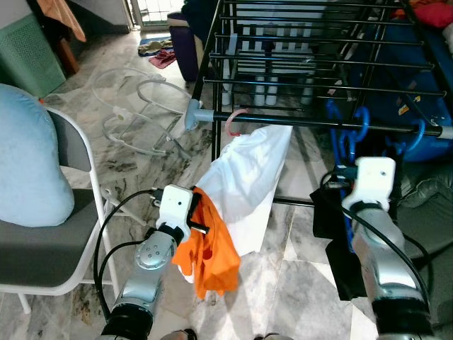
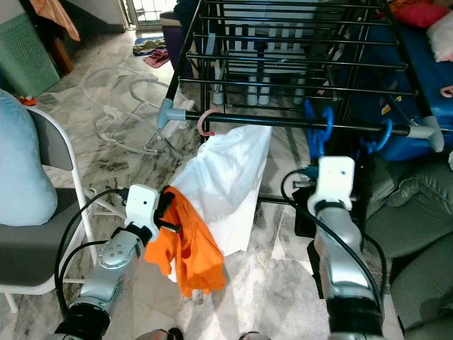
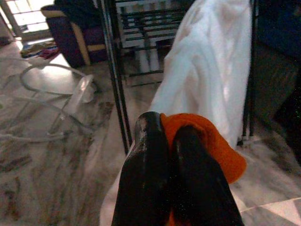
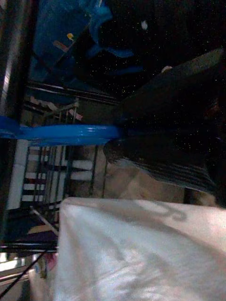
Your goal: Hang hanger
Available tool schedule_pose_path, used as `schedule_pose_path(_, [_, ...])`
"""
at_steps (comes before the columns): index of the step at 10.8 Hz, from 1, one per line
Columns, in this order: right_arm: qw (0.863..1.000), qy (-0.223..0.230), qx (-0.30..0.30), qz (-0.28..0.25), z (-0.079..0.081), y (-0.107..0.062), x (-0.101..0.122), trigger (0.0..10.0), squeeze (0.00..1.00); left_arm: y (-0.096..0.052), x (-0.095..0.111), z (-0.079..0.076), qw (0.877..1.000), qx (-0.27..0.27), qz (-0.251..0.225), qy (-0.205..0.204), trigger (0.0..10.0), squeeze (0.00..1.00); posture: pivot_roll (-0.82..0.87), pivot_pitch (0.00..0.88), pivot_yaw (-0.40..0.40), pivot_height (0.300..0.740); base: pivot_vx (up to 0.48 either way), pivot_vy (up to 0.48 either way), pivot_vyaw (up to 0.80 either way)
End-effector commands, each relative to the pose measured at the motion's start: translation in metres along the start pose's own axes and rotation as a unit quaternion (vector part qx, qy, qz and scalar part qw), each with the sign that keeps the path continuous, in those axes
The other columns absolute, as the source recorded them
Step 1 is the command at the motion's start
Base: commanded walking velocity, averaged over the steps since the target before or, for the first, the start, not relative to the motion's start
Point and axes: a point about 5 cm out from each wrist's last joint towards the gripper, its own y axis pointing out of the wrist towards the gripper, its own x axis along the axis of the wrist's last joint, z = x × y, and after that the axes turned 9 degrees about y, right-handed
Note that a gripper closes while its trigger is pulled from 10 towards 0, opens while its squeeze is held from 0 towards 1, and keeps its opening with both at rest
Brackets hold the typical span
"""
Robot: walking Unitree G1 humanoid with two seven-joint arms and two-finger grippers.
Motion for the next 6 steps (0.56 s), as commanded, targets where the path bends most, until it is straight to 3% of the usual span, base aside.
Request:
schedule_pose_path(1, [1.000,0.015,0.013,-0.013,0.002,-0.009,0.001,0.0,0.00,0.002,0.001,0.004,1.000,0.013,-0.003,0.013,10.0,0.00,-0.19,0.079,0.032,0.740,0.000,0.000,0.00])
schedule_pose_path(2, [1.000,0.017,0.023,0.000,0.004,-0.018,-0.008,8.3,0.00,0.002,-0.001,0.003,1.000,0.015,0.002,0.016,10.0,0.00,-0.19,0.078,0.032,0.740,0.000,0.000,0.00])
schedule_pose_path(3, [0.999,0.017,0.028,0.022,0.008,-0.030,-0.022,10.0,0.00,0.002,-0.003,0.002,1.000,0.018,0.006,0.023,10.0,0.00,-0.19,0.071,0.029,0.740,0.000,0.000,0.00])
schedule_pose_path(4, [0.998,0.020,0.033,0.040,0.012,-0.039,-0.033,10.0,0.00,0.001,-0.006,0.001,0.999,0.028,0.015,0.026,10.0,0.00,-0.19,0.071,0.028,0.740,0.000,0.000,0.00])
schedule_pose_path(6, [0.998,0.025,0.040,0.044,0.017,-0.040,-0.034,10.0,0.00,0.003,-0.007,0.001,0.999,0.032,0.018,0.027,10.0,0.00,-0.20,0.067,0.025,0.740,-0.120,0.000,0.00])
